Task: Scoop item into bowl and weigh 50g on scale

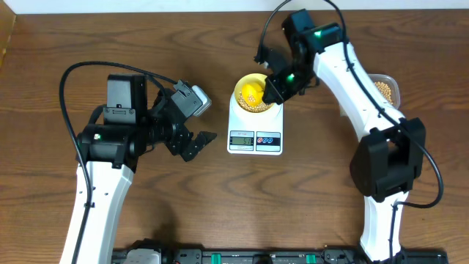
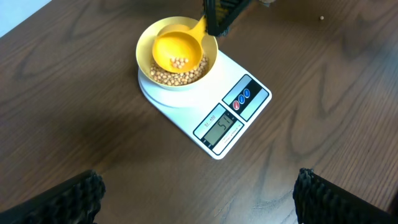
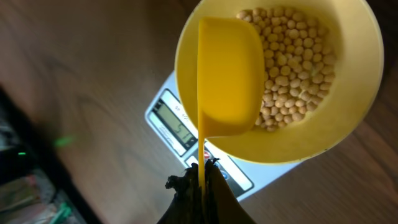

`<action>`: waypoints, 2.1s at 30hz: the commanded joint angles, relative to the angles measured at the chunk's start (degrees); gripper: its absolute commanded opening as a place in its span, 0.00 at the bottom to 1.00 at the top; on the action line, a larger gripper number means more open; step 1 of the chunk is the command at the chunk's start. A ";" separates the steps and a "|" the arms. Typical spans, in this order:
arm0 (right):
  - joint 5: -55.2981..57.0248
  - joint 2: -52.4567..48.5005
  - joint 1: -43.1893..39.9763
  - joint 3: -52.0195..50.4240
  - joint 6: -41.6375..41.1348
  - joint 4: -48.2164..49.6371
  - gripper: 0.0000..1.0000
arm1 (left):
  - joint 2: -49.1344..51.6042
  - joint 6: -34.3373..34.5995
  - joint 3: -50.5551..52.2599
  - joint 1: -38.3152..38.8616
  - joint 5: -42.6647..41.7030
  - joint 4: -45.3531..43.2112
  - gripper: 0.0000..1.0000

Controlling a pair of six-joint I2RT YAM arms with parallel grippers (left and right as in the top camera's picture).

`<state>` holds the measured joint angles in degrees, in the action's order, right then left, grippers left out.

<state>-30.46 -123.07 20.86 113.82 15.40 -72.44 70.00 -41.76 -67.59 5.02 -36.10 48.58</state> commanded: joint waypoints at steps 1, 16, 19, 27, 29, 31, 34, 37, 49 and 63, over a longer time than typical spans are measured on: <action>-8.20 -0.76 -1.60 -0.17 -0.57 -0.20 0.01 | 0.00 0.68 -0.85 -0.24 -0.50 0.00 0.99; -16.24 8.13 -13.49 0.02 -0.50 -0.42 0.01 | 0.00 0.70 -0.85 -0.24 -0.50 0.00 0.99; -16.24 10.80 -17.11 0.02 -0.31 -1.14 0.01 | 0.00 0.70 -0.83 -0.24 -0.50 0.00 0.99; -15.67 15.04 -28.24 0.00 3.32 -7.28 0.01 | 0.00 0.68 -0.85 -0.24 -0.50 0.00 0.99; -13.49 15.08 -30.73 0.00 3.32 -9.29 0.01 | 0.00 0.68 -0.85 -0.24 -0.50 0.00 0.99; -9.68 15.06 -32.70 0.00 3.32 -11.06 0.01 | 0.00 0.68 -0.85 -0.24 -0.50 0.00 0.99; -1.20 15.06 -34.34 -0.02 3.23 -12.83 0.01 | 0.00 0.68 -0.85 -0.24 -0.50 0.00 0.99; 9.64 14.93 -33.90 -0.39 0.92 -12.87 0.01 | 0.00 0.68 -0.85 -0.24 -0.50 0.00 0.99; 41.03 13.97 -22.67 -7.80 -7.67 -5.86 0.01 | 0.00 0.70 -0.85 -0.24 -0.50 0.00 0.99; 53.33 13.97 -13.84 -9.27 -9.57 -3.28 0.01 | 0.00 0.68 -0.85 -0.24 -0.50 0.00 0.99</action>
<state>24.67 -109.32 6.90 104.60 7.05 -76.05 70.00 -41.76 -67.59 5.02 -36.10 48.58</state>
